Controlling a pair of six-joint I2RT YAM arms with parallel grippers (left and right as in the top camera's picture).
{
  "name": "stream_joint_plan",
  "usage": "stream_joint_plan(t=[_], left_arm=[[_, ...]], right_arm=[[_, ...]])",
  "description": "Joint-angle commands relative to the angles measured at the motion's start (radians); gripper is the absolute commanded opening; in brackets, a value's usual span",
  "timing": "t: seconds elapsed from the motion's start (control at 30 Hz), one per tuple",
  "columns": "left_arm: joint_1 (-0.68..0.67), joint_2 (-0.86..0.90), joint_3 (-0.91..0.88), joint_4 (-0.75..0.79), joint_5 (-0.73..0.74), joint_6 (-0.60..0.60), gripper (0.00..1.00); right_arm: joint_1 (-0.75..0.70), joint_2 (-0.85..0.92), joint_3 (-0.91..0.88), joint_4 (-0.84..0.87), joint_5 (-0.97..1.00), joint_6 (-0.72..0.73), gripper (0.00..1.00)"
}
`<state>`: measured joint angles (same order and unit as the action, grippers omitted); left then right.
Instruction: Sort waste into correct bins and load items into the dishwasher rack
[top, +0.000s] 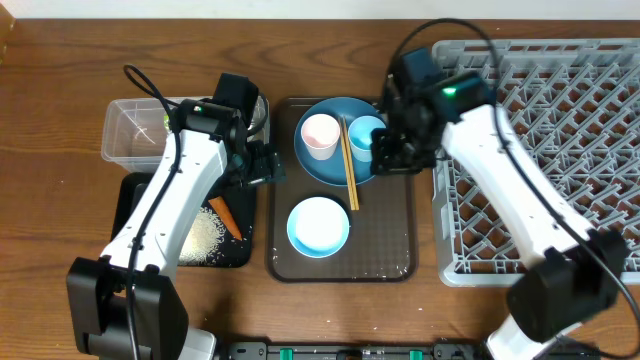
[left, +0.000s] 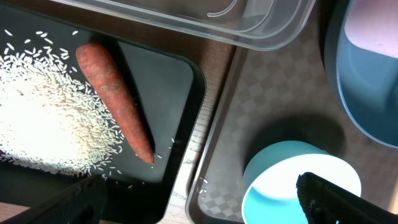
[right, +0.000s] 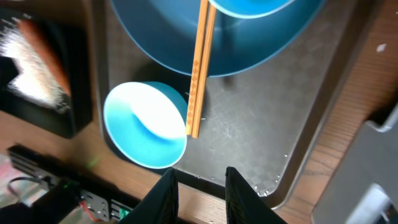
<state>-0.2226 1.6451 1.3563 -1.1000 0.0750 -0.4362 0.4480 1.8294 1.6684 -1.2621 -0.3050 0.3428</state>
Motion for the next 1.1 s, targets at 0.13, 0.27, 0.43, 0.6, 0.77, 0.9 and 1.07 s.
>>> stream_joint_plan(t=[0.13,0.27,0.43,0.6,0.77,0.9,1.07], left_arm=[[0.003,-0.018,0.006,-0.006,-0.009,0.017,0.99],[0.003,-0.018,0.006,-0.006,-0.009,0.017,0.99],[0.003,-0.018,0.006,-0.006,-0.009,0.017,0.99],[0.003,-0.018,0.006,-0.006,-0.009,0.017,0.99],[0.003,-0.018,0.006,-0.006,-0.009,0.017,0.99],[0.003,-0.018,0.006,-0.006,-0.009,0.017,0.99],[0.003,-0.018,0.006,-0.006,-0.009,0.017,0.99]], right_arm=[[0.075,0.137,0.017,0.041,0.048,0.046,0.23],[0.097,0.202,0.017,0.048,0.058,0.046,0.24],[0.101,0.244,0.017,0.048,0.063,0.046,0.23],[0.101,0.244,0.017,0.045,0.091,0.046,0.17],[0.101,0.244,0.017,0.035,0.111,0.046,0.11],[0.116,0.244,0.017,0.037,0.115,0.063,0.13],[0.137,0.244,0.017,0.048,0.114,0.069,0.18]])
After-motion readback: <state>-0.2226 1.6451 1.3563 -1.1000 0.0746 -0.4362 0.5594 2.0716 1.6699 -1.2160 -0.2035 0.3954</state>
